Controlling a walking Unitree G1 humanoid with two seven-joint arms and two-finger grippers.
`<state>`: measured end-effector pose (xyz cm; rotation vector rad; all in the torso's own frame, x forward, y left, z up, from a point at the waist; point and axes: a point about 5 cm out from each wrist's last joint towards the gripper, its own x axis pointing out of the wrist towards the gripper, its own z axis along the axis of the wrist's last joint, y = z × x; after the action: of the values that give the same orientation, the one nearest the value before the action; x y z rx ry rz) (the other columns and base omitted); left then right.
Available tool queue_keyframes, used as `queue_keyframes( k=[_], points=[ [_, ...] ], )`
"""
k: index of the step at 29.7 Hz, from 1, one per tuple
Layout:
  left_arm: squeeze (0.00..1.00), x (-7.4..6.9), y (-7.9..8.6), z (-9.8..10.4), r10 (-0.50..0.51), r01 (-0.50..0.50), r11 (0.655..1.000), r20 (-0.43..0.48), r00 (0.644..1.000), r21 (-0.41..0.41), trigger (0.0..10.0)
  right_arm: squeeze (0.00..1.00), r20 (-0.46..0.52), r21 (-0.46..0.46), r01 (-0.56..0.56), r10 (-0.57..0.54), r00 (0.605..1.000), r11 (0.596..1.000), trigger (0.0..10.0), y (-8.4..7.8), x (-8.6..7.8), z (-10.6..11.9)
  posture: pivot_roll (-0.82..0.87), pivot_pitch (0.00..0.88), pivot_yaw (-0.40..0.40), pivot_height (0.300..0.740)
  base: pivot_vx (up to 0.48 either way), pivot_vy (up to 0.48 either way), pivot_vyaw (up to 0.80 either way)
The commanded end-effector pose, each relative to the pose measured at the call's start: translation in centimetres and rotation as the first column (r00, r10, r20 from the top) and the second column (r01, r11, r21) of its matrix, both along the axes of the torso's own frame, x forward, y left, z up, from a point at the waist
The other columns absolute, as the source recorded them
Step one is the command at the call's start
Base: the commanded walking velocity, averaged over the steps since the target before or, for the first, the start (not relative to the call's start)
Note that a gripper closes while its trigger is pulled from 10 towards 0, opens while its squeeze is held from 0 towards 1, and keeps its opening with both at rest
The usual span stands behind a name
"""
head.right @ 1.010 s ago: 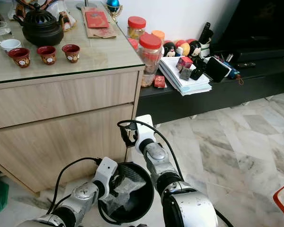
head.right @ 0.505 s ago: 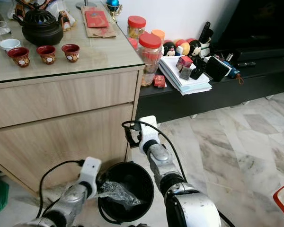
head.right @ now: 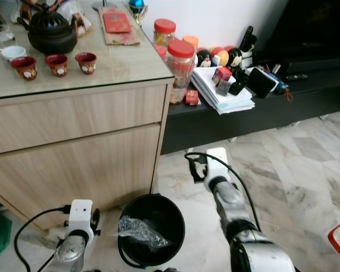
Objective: Picking trash to rubbish bin
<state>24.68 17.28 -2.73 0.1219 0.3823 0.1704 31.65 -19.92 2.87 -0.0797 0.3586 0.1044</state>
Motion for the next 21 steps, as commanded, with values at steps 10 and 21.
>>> queue_keyframes(
  k=[10, 21],
  points=[
    [0.00, -1.1, 0.2, -1.0, 0.034, -0.031, 0.998, -0.062, 0.997, 0.048, 10.0, 0.00, -0.168, -0.019, 0.210, -0.210, 0.963, 0.978, 10.0, -5.1, -5.4, -4.1, -0.06, 0.056, -0.122, 0.740, 0.000, 0.000, 0.00],
    [0.00, -2.9, 0.4, -2.7, 0.028, -0.018, 0.999, -0.196, 0.980, 0.049, 10.0, 0.00, -0.284, -0.030, 0.329, -0.324, 0.902, 0.944, 10.0, -6.5, -9.2, -6.6, -0.07, 0.028, -0.108, 0.740, 0.000, 0.000, 0.00]
  ],
)
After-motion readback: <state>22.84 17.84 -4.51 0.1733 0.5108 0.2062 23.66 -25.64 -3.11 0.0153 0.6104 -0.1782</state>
